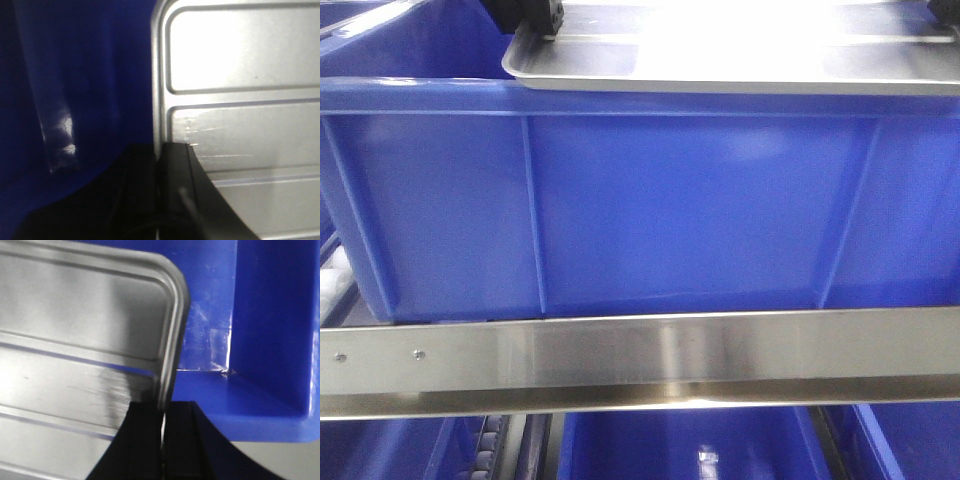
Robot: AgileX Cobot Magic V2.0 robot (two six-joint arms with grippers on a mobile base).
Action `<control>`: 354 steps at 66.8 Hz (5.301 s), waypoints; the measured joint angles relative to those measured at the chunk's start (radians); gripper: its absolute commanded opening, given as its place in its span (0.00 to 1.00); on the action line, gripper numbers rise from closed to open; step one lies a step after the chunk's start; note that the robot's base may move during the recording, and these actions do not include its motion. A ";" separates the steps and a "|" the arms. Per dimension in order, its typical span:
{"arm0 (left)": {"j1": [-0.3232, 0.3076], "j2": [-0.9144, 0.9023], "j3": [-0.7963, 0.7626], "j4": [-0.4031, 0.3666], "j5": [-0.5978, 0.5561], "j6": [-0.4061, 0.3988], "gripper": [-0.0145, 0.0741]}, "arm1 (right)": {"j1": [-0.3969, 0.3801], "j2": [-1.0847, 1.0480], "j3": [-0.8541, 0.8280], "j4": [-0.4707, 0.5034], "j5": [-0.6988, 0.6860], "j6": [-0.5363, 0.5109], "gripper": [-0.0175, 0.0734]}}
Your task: Grab silver tray and place in blue box
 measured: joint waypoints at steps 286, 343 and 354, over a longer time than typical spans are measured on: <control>0.110 -0.097 0.076 0.042 -0.112 0.312 0.05 | -0.031 0.067 -0.094 -0.171 -0.108 -0.070 0.25; 0.110 -1.152 0.936 0.049 -0.527 0.309 0.05 | -0.031 -0.831 0.665 -0.170 -0.549 -0.070 0.25; 0.110 -1.273 0.974 0.052 -0.528 0.312 0.05 | -0.031 -1.022 0.789 -0.173 -0.611 -0.070 0.25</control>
